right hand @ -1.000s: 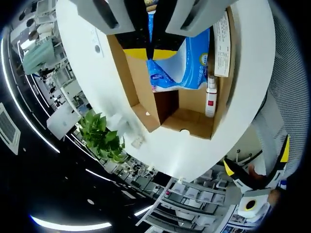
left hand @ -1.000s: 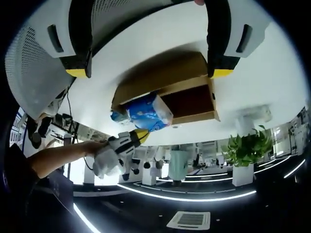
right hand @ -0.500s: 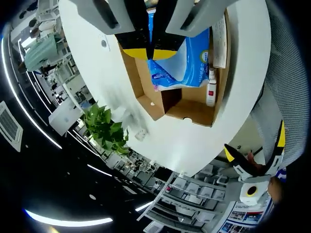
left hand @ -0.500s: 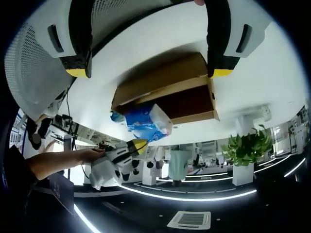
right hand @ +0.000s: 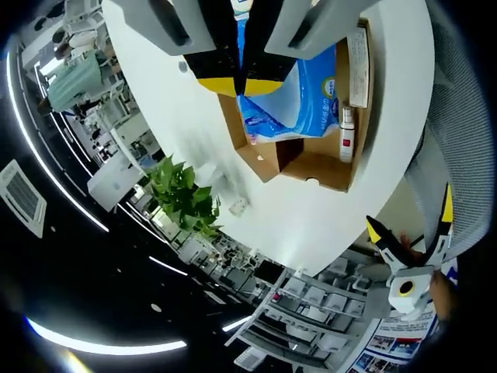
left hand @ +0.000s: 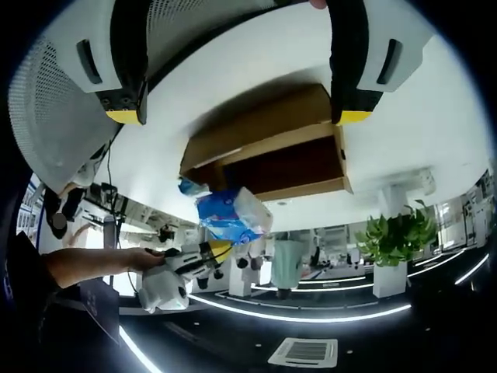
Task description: Operate the shoe box by opening the lid, removing the specified soft item, and placing it in the target area until the item is outside and the box remains undamaged.
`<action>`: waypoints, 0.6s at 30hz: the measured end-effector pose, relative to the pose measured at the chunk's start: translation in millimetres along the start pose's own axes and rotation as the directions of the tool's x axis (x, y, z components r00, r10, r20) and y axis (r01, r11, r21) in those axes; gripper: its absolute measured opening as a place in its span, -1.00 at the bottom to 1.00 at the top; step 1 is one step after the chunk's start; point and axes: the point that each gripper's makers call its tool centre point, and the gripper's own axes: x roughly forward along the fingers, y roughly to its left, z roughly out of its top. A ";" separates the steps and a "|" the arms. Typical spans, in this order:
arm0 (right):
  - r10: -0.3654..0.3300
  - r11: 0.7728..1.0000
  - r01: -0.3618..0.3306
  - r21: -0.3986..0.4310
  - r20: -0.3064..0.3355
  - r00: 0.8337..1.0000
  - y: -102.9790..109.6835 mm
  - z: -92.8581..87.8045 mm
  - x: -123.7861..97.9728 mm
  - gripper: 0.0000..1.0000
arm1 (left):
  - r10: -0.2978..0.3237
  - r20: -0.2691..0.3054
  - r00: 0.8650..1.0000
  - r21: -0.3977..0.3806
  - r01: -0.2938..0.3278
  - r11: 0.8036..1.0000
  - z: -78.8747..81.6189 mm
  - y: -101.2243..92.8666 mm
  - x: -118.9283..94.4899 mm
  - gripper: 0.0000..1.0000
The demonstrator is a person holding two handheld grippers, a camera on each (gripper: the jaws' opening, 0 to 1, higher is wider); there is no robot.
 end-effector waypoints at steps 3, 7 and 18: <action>-0.006 1.000 0.006 -0.005 0.005 1.000 -3.0 2.5 -4.2 -1.00 | -0.002 0.000 1.000 0.003 0.002 1.000 -0.4 -0.2 -0.1 0.95; -0.012 1.000 0.012 -0.012 0.008 1.000 -6.5 4.6 -9.1 -1.00 | -0.004 -0.003 1.000 0.003 0.004 1.000 -0.7 -0.6 -0.1 0.95; -0.024 0.999 0.025 -0.025 0.004 1.000 -12.9 1.8 -24.2 -1.00 | -0.011 -0.007 1.000 0.005 0.011 1.000 -1.1 -2.6 0.2 0.95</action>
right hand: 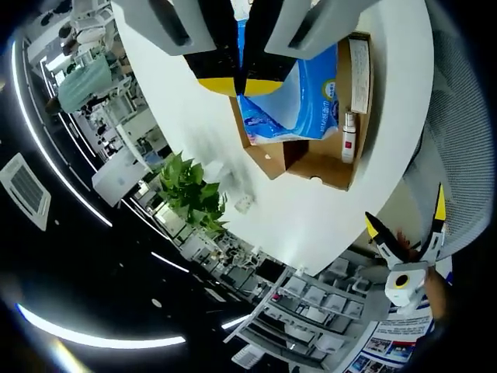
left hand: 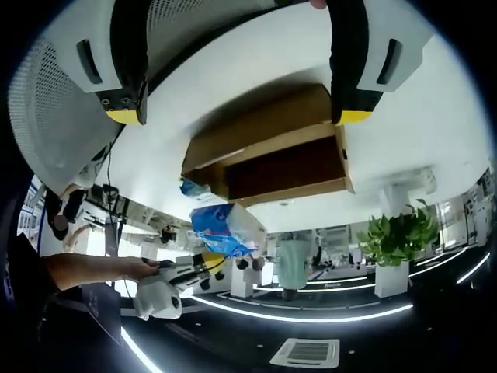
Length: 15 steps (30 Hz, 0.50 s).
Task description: Operate the shoe box by opening the lid, removing the specified soft item, and placing it in the target area until the item is outside and the box remains undamaged.
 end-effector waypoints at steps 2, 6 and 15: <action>0.000 1.000 0.000 0.001 -0.003 1.000 -0.8 -2.2 -2.3 -1.00 | -0.002 -0.002 1.000 0.000 0.002 1.000 -0.9 0.4 0.5 0.95; -0.004 1.000 0.004 -0.001 -0.005 1.000 -3.1 -5.0 -7.5 -1.00 | -0.005 -0.006 1.000 0.001 0.005 1.000 -1.1 -0.5 0.9 0.95; -0.008 1.000 0.008 -0.009 -0.012 1.000 -7.9 -11.8 -19.5 -1.00 | -0.011 -0.015 1.000 -0.005 0.010 1.000 -2.5 -1.2 1.9 0.94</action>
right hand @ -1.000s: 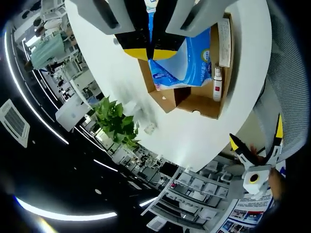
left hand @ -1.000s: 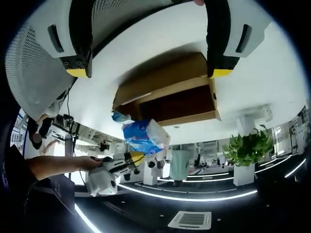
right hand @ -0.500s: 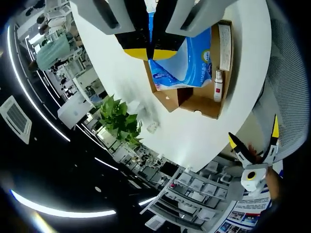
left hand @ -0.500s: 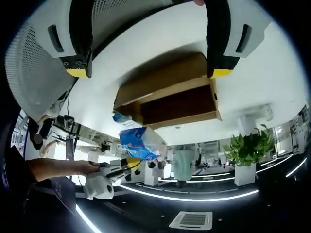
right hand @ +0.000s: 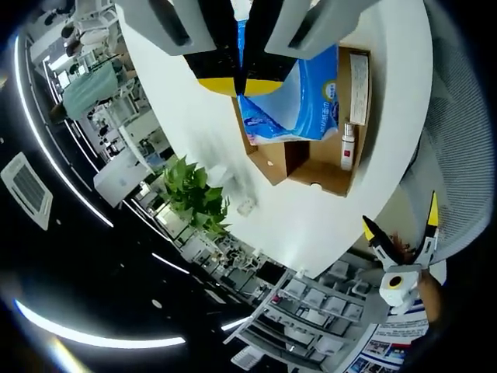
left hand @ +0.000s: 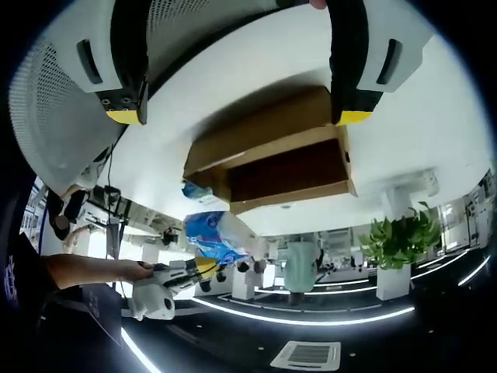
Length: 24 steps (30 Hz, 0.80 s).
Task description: Operate the shoe box by opening the lid, removing the specified soft item, and placing it in the target area until the item is outside and the box remains undamaged.
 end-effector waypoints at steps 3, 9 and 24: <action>-0.004 1.000 0.004 -0.002 -0.005 1.000 -1.8 -4.5 -4.3 -1.00 | -0.002 -0.002 1.000 0.001 0.002 1.000 -0.3 -0.3 0.1 0.94; -0.004 1.000 0.003 -0.008 -0.021 1.000 -1.9 -14.0 -12.0 -1.00 | -0.004 -0.006 1.000 0.002 0.004 1.000 -1.5 -0.5 0.1 0.93; -0.019 1.000 0.018 -0.017 -0.064 0.998 -10.3 -43.4 -35.6 -1.00 | -0.003 -0.012 1.000 0.006 0.003 1.000 -2.7 -0.1 0.4 0.93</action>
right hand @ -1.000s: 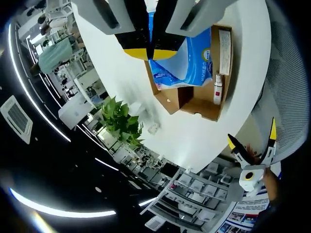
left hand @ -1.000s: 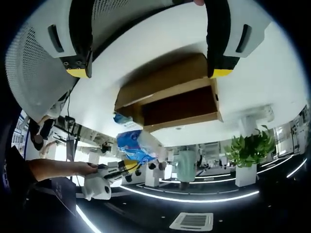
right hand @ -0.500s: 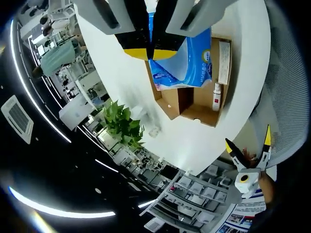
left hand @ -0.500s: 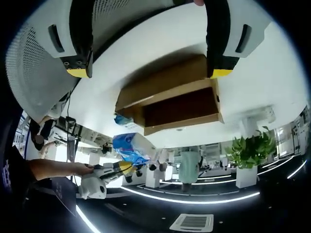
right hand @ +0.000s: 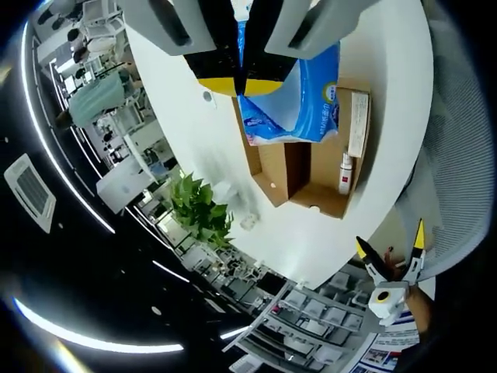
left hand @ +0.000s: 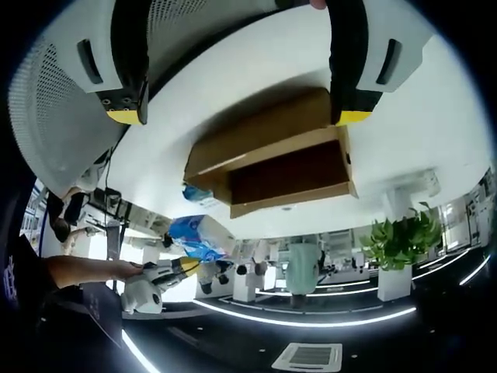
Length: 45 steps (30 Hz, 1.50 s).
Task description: Operate the shoe box by opening the lid, removing the specified soft item, and placing it in the target area until the item is outside and the box remains undamaged.
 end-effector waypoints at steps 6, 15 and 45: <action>-0.008 1.000 0.008 -0.002 -0.015 1.000 -4.7 -16.3 -10.2 -1.00 | 0.002 -0.008 1.000 0.002 -0.002 1.000 -0.6 -0.1 0.1 0.93; -0.024 1.000 0.024 -0.002 -0.040 0.999 -15.9 -43.6 -26.2 -1.00 | 0.001 -0.021 1.000 0.005 -0.001 1.000 -3.0 -0.2 0.1 0.92; -0.057 0.997 0.051 -0.052 -0.135 0.989 -36.1 -135.8 -63.5 -1.00 | 0.003 -0.059 0.998 0.004 -0.003 1.000 -9.3 0.8 0.7 0.90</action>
